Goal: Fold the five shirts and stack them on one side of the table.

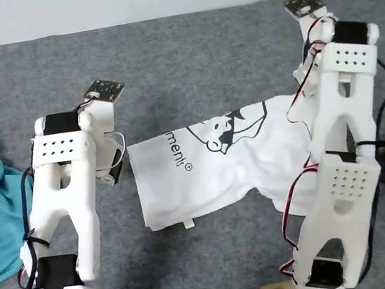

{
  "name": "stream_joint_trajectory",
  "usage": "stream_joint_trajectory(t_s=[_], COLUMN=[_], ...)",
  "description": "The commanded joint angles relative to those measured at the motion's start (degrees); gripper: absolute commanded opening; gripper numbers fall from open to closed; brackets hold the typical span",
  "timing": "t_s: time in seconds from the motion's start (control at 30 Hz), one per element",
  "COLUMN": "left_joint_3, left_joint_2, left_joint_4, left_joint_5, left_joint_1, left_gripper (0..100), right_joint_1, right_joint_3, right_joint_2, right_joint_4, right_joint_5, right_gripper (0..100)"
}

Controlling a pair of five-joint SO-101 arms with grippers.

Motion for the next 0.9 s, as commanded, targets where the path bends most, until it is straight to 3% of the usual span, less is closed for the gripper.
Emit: stream_joint_trajectory(t_s=[0.0, 0.2, 0.57, 0.87], left_joint_3=[-0.40, -0.40, -0.40, -0.57], left_joint_2=[-2.81, -2.37, -2.29, -2.81], left_joint_4=[0.70, 0.70, 0.44, 0.35], left_joint_5=[0.53, 0.53, 0.53, 0.53], left_joint_1=[0.18, 0.62, 0.62, 0.09], left_gripper=[0, 0, 0, 0], right_joint_1=[2.42, 4.09, 4.70, 5.23], right_joint_3=[-2.46, -2.73, -11.34, 14.77], right_joint_2=[0.84, 6.64, 0.13, -15.87], right_joint_4=[-1.27, -1.36, 9.01, 9.10], right_joint_5=[-0.09, -0.09, -0.18, -0.18], right_gripper=[23.4, 23.4, 23.1, 23.0])
